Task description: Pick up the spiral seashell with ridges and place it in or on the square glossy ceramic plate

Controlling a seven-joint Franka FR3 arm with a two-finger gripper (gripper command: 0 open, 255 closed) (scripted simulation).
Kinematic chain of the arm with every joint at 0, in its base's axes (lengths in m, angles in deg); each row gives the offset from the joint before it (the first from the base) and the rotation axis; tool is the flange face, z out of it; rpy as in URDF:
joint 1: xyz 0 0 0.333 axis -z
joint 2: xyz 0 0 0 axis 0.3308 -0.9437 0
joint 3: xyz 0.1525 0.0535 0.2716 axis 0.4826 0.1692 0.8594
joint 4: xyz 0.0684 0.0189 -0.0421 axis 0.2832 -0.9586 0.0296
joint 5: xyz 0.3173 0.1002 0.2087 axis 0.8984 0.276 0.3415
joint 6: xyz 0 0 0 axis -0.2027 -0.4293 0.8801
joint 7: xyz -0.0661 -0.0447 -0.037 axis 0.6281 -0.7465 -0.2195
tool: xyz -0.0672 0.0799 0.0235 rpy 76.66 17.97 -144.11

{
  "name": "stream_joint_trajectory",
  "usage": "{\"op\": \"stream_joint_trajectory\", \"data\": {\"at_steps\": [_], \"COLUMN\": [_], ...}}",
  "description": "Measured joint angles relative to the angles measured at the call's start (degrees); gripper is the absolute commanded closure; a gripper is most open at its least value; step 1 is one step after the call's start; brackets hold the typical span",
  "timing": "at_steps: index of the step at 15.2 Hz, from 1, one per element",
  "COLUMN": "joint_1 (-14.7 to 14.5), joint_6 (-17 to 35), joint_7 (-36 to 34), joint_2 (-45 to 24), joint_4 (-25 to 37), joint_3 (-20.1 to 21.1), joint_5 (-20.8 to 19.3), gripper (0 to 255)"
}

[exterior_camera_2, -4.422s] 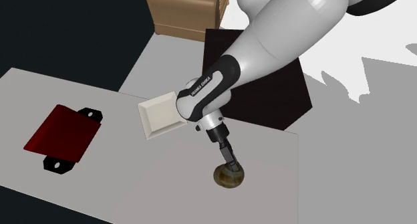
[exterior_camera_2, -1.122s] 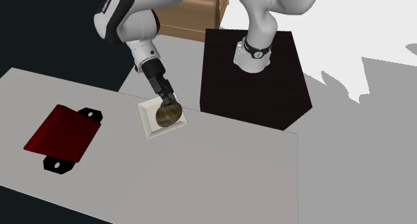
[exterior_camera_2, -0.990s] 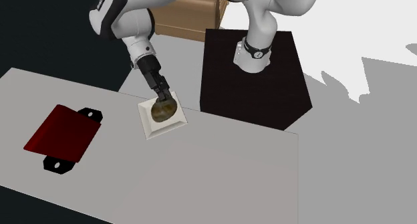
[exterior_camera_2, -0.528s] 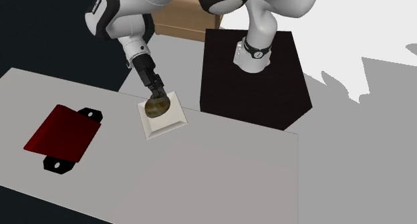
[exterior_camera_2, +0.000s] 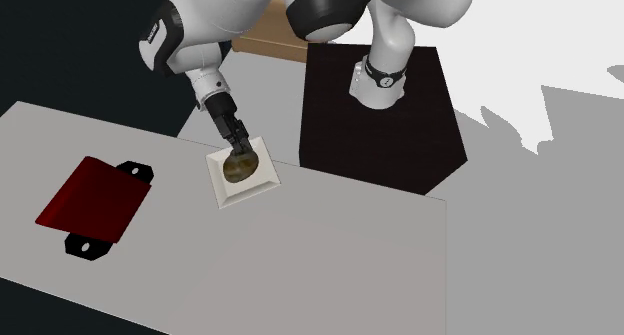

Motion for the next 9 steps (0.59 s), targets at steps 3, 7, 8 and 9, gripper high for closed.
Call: {"op": "stream_joint_trajectory", "data": {"at_steps": [3,7,8,9], "joint_1": [0.99,1.28,1.28,1.28], "joint_6": [0.33,0.45,0.46,0.46], "joint_7": [0.82,1.10,1.10,1.11], "joint_2": [-1.88,-2.45,-2.46,-2.46], "joint_4": [0.99,1.25,1.26,1.25], "joint_3": [1.32,1.74,1.74,1.75], "joint_5": [0.96,1.26,1.26,1.27], "gripper": [255,255,255,255]}}
